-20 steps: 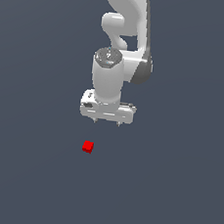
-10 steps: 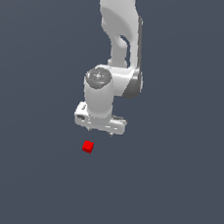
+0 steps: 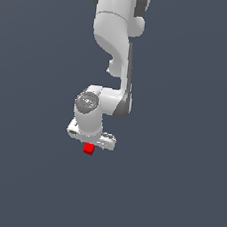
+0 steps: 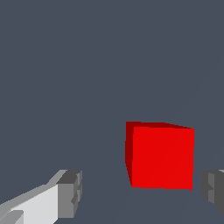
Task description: Lift up the red cube by 0.2 meters.
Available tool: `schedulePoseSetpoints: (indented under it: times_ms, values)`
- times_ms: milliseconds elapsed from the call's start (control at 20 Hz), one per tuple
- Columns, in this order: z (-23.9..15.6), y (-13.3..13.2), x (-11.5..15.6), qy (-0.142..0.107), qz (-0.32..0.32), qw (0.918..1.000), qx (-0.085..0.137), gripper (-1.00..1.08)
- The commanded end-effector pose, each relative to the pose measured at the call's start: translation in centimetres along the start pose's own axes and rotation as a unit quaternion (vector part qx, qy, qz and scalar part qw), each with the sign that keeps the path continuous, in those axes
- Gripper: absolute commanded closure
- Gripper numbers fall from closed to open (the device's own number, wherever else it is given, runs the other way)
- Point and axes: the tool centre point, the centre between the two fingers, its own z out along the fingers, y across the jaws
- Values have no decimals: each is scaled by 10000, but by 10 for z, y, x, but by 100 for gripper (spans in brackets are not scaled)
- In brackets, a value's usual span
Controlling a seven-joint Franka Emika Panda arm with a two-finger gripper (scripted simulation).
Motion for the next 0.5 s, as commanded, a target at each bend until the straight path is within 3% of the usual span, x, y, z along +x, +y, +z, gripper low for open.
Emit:
schedulePoseSetpoints:
  times_ms: [0,450]
  values:
    - [11,5,6,6,65,10000,-8,-92]
    - [26,13,15,4,161,9999,-20,-92]
